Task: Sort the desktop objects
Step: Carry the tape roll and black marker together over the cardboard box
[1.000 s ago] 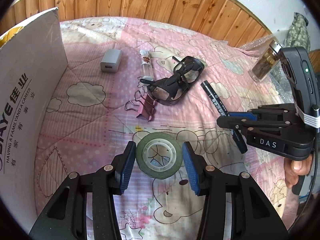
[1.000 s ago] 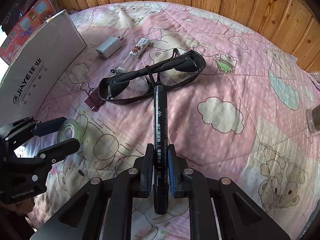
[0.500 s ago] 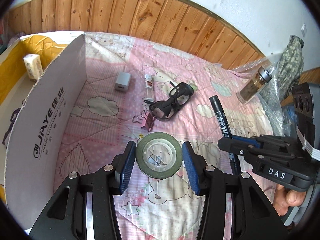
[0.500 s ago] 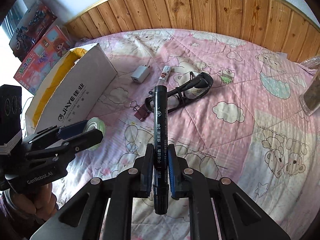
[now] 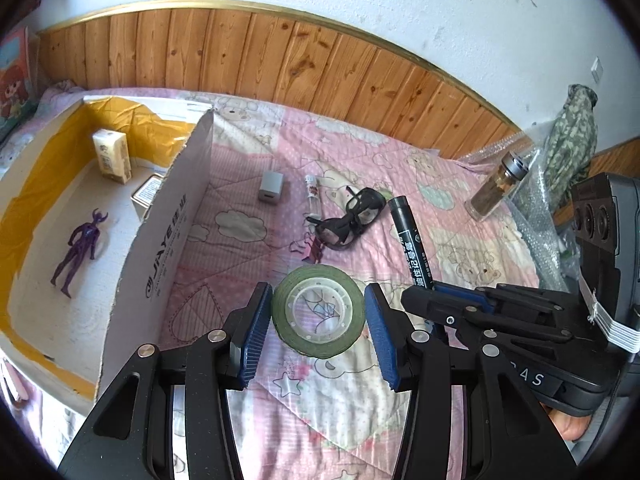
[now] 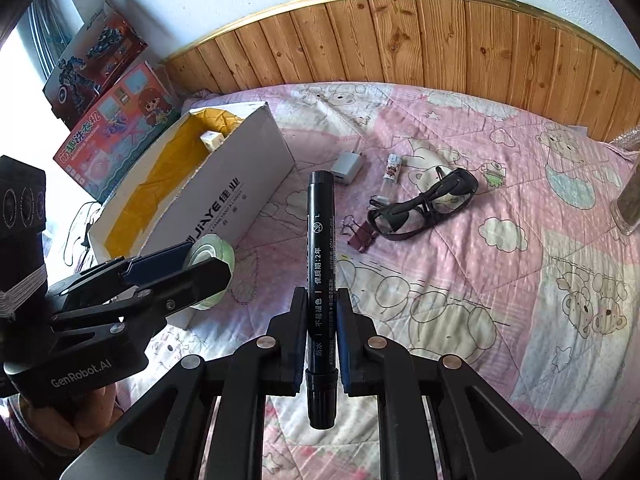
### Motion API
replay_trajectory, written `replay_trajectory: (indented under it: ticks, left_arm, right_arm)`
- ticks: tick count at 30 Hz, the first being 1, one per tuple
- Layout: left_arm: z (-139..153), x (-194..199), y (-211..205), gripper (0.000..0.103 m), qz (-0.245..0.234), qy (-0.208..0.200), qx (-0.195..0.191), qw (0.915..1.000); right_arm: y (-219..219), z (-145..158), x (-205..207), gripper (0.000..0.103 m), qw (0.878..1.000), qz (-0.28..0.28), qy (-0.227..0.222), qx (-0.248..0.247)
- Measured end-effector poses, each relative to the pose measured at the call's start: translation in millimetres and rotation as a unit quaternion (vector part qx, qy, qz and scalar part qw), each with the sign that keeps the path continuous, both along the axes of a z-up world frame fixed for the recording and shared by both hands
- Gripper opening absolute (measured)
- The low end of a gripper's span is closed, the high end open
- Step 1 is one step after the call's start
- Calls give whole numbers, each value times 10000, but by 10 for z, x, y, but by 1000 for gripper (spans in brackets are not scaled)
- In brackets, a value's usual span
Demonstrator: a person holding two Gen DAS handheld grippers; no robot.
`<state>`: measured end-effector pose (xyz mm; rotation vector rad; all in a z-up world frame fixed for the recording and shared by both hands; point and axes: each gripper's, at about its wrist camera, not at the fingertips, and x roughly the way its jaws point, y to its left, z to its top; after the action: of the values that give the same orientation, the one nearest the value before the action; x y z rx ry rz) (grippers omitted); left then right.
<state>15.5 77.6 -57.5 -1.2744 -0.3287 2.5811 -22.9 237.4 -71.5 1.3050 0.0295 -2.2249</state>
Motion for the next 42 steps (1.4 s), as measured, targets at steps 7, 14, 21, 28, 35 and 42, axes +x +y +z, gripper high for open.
replay_trajectory:
  ticks: [7, 14, 21, 28, 35, 42]
  left_arm:
    - [112, 141, -139, 49, 134, 152, -69, 9998]
    - [146, 296, -285, 49, 285, 172, -34, 9994]
    - [251, 352, -402, 49, 397, 337, -56, 9986]
    - [338, 378, -514, 49, 481, 473, -76, 9977]
    - [399, 396, -667, 49, 569, 582, -97, 9966]
    - [433, 411, -846, 49, 676, 630, -18, 9957]
  right_arm:
    - [-240, 177, 151, 14, 9996, 141, 219, -81]
    - [-382, 291, 215, 14, 9990, 234, 356, -116]
    - [-540, 411, 298, 14, 9977, 374, 551, -128]
    - [-677, 528, 360, 14, 9962, 443, 738, -159]
    - [-823, 574, 396, 14, 9949, 537, 847, -117]
    - [-982, 654, 439, 14, 9931, 627, 990, -105]
